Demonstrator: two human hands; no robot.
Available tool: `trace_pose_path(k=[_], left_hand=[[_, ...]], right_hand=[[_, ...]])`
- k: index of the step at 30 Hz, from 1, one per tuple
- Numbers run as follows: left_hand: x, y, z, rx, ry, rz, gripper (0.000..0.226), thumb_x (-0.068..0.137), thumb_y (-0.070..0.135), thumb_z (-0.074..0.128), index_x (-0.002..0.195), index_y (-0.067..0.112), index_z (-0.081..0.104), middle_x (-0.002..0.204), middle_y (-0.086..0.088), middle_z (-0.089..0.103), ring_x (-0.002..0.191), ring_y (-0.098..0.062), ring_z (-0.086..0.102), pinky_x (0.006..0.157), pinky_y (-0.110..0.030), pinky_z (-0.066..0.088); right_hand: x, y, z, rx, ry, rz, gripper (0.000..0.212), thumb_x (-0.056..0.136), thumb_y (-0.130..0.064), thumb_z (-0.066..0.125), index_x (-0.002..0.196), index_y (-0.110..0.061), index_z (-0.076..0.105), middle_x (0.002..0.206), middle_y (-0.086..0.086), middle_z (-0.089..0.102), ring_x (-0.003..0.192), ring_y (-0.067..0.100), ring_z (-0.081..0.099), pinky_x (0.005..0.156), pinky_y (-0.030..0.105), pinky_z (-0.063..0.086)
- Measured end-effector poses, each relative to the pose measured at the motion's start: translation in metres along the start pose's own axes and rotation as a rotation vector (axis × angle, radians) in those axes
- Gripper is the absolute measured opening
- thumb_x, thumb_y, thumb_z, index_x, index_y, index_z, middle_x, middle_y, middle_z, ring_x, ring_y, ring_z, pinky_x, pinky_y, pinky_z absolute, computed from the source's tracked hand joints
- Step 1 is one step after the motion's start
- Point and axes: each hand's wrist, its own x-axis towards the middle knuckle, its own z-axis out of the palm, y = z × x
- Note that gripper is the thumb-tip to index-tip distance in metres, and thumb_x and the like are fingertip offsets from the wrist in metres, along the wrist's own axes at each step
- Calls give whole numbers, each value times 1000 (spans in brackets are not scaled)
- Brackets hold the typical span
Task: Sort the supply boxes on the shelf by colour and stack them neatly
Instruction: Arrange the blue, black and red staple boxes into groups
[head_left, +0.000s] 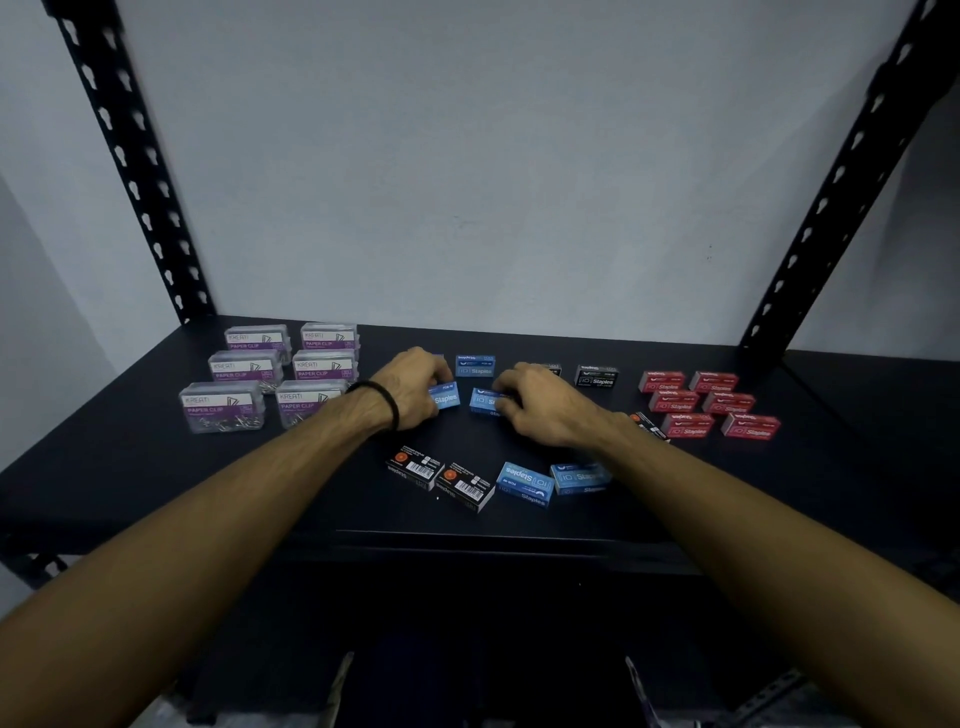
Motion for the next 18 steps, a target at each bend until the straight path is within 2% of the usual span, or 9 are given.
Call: trace_pose_path(k=[4,9,15,18], left_hand=[[1,-1,0,-16,-6,1,38,81,4,70,116,18,62,114,-2,58,92,-12,51,79,-23,43],[0,-3,-2,-27,-19,17,33,83,7,69,113,19,63,113,-3,61,94,-13,53,84,-26,46],[-1,-7,-8,32,-15,27,30,82,6,70,109,19,65,110,-2,62,92,-14,55,80,-26,47],[-1,-11,-9,56,24,28,26,83,4,67,103,20,66,110,-2,64,92,-15,57,77,-25,45]], right_hand=[[-1,-2,-2,73,14,23,15,95,-24,57,106,-15,60,99,-1,63,87,14,58,73,27,44],[-2,-2,-6,136,10,41,17,91,-19,64,107,-19,59,95,-9,60,83,7,56,65,19,41],[-1,-8,-7,60,6,-30,17,88,-12,65,105,-15,64,92,-12,56,81,6,54,63,12,34],[3,-11,-7,36,31,-14,19,89,-10,63,107,-13,66,102,-3,63,88,12,58,73,22,42]])
